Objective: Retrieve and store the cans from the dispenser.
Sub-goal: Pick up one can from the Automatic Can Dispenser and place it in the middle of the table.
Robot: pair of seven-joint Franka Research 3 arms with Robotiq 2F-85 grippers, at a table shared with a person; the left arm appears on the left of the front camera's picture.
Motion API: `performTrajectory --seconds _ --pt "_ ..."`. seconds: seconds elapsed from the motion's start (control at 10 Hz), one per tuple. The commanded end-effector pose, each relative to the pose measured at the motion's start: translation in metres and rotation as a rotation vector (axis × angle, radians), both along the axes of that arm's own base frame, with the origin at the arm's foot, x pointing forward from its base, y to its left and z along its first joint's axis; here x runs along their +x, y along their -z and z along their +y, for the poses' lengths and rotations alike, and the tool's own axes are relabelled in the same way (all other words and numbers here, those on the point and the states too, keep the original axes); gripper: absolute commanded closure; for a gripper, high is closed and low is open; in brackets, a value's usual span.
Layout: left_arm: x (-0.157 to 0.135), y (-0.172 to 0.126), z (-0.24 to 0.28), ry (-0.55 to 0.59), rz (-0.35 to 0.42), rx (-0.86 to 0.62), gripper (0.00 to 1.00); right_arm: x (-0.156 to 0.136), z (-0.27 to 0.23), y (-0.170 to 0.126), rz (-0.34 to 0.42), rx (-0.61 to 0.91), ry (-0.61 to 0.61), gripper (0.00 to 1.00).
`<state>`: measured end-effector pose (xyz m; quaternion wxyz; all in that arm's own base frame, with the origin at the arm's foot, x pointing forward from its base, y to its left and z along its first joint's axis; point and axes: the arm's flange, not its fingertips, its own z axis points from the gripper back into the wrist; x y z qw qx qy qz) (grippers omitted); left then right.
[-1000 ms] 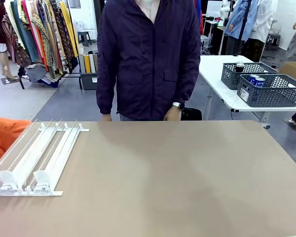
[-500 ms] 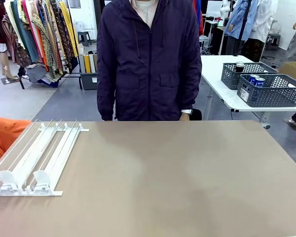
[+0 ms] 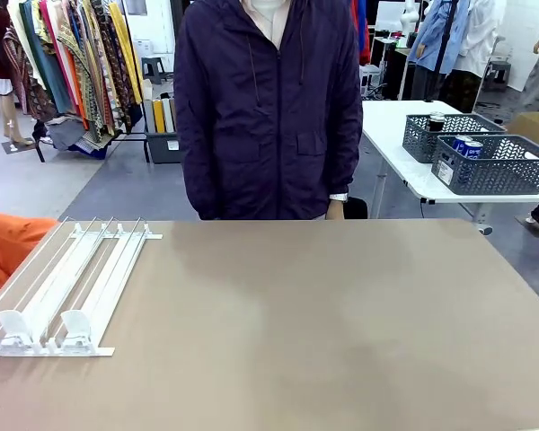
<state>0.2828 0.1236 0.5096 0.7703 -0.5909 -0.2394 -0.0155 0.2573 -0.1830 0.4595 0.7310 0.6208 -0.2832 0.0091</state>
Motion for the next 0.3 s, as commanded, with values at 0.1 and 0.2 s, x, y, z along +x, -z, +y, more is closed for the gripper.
performTrajectory --seconds 0.1,0.2 --pt "0.0016 -0.0010 -0.0013 0.001 -0.022 -0.011 0.00 0.0035 0.0014 -0.0046 -0.021 0.026 0.010 0.00" --pt "0.0016 -0.0010 -0.0013 0.001 -0.022 -0.011 0.00 0.0035 0.0014 -0.0046 -0.021 0.026 0.010 0.00"
